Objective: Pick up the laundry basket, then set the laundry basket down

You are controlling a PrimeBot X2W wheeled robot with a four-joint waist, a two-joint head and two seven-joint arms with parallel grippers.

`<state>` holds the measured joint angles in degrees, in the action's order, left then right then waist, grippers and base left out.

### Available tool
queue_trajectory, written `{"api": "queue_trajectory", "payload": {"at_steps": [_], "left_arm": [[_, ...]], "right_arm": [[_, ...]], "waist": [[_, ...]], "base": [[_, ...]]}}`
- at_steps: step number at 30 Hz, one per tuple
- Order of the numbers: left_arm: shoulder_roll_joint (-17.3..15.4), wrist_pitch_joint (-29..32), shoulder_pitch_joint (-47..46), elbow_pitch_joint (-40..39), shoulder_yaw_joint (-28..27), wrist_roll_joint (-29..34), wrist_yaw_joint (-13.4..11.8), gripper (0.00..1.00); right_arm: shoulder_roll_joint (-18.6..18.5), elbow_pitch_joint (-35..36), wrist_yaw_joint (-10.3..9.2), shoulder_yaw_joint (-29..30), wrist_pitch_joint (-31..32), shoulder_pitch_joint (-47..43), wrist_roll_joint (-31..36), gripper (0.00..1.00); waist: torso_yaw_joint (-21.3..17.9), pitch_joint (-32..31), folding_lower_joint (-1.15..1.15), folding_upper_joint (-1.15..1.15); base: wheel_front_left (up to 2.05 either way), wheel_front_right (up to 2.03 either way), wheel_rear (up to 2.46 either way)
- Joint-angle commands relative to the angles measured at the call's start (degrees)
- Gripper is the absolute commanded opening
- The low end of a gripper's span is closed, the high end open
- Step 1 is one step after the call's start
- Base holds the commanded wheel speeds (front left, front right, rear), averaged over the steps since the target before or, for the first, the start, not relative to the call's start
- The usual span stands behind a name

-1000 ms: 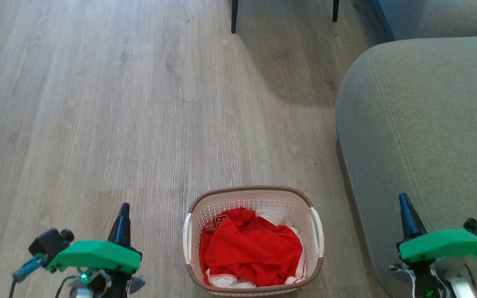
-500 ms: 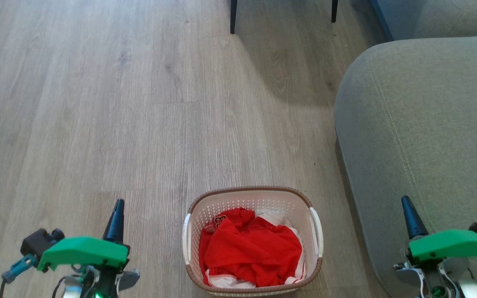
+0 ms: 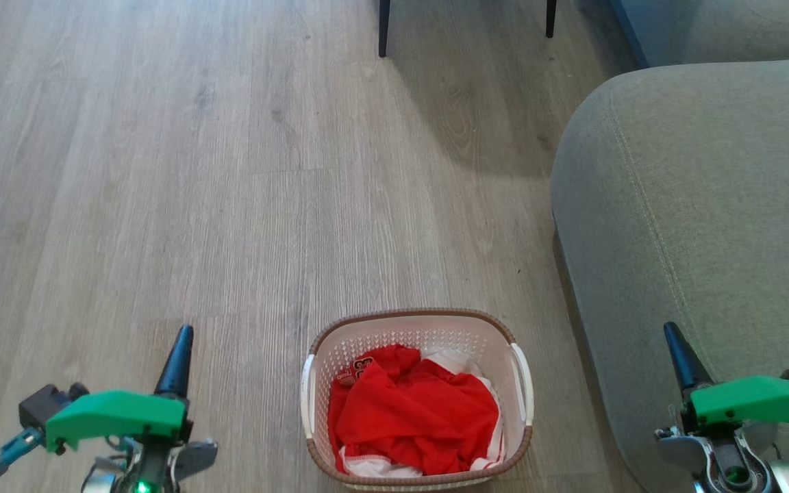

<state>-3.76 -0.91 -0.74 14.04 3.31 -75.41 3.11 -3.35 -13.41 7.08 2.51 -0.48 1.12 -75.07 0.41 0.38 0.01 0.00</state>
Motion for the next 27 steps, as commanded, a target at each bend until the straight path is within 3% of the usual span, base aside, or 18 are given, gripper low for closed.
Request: {"api": "queue_trajectory", "payload": {"at_steps": [1, 27], "left_arm": [[-0.9, 0.5, -3.5, -1.5, -2.0, -1.4, 0.7, 0.00], [-0.8, 5.0, -5.1, -0.2, -6.9, -16.8, 4.0, 0.00]], "right_arm": [[-0.9, 1.6, 0.31, -0.3, 0.5, 3.2, -1.5, 0.00], [-0.9, -0.3, 0.40, 1.9, 5.0, 4.7, -16.7, 0.00]], "waist": [[0.0, 0.0, -0.01, 0.00], [-0.4, -0.2, -0.01, 0.00]], "base": [[0.00, 0.00, 0.00], [0.00, 0.00, 0.00]]}}
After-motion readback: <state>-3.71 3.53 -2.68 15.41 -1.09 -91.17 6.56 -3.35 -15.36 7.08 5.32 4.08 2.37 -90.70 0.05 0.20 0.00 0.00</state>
